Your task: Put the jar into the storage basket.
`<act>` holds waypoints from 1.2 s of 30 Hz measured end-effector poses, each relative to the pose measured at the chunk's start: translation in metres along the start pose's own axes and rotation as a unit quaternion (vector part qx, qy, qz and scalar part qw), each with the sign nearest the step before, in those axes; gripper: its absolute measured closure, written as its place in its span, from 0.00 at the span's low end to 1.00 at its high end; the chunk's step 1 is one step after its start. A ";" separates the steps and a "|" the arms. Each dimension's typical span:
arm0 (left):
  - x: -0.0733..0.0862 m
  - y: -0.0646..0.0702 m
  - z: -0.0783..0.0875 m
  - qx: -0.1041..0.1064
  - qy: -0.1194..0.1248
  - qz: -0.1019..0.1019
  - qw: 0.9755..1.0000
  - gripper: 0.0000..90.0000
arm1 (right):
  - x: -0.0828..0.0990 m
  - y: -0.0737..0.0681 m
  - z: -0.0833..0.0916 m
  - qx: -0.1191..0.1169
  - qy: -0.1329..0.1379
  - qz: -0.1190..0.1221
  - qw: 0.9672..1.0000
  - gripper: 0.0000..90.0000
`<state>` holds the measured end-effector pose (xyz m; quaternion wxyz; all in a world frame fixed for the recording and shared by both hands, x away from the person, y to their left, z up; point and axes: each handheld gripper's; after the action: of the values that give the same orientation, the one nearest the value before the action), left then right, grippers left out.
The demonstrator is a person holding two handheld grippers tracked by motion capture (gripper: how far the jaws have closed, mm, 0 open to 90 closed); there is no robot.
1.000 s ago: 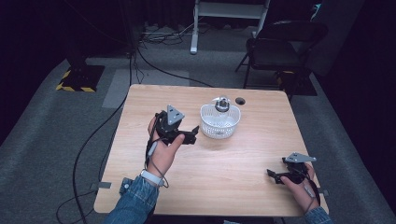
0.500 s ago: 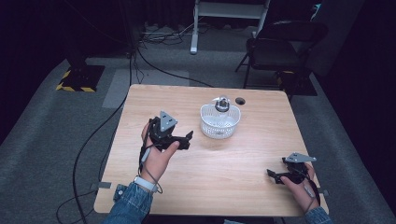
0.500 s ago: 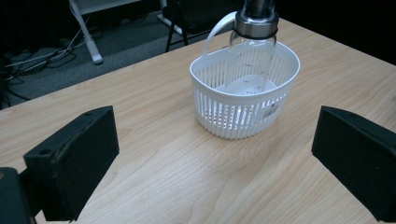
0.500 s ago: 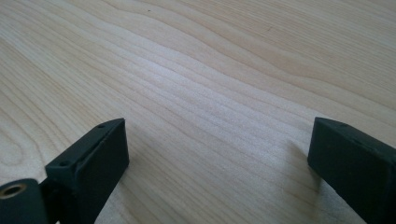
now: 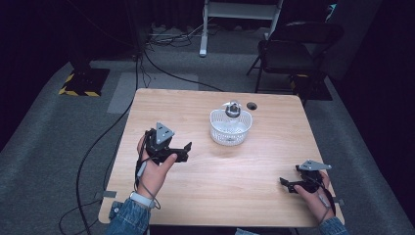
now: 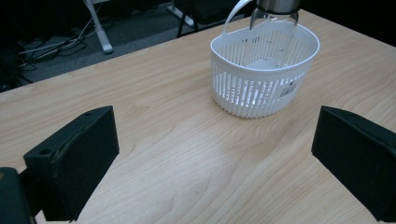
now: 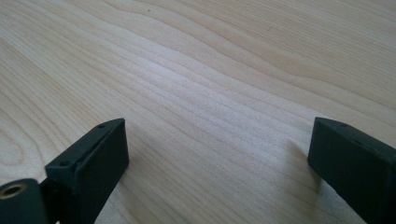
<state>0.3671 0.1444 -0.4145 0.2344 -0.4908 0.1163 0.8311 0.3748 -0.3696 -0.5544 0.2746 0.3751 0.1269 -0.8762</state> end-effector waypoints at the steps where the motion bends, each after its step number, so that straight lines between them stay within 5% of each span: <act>1: 0.000 0.000 0.000 0.000 0.000 0.000 1.000 0.00 | 0.000 0.000 0.000 0.000 0.000 0.000 1.000 0.06; 14: 0.035 -0.015 0.008 -0.014 -0.024 0.017 0.999 0.00 | 0.000 0.000 0.000 0.000 0.000 0.000 1.000 0.06; 36: 0.083 -0.022 0.007 -0.023 -0.060 0.036 0.997 0.01 | 0.000 0.000 0.000 0.000 0.000 0.000 1.000 0.06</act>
<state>0.3386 0.1893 -0.4827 0.1996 -0.4410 0.1009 0.8692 0.3747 -0.3696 -0.5544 0.2746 0.3751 0.1265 -0.8763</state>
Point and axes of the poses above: each handheld gripper's, and its own axes: z roughly backward along the jaws, x roughly out of its underside, y roughly to its right, and after that the axes turned 1 degree about -z, right-handed
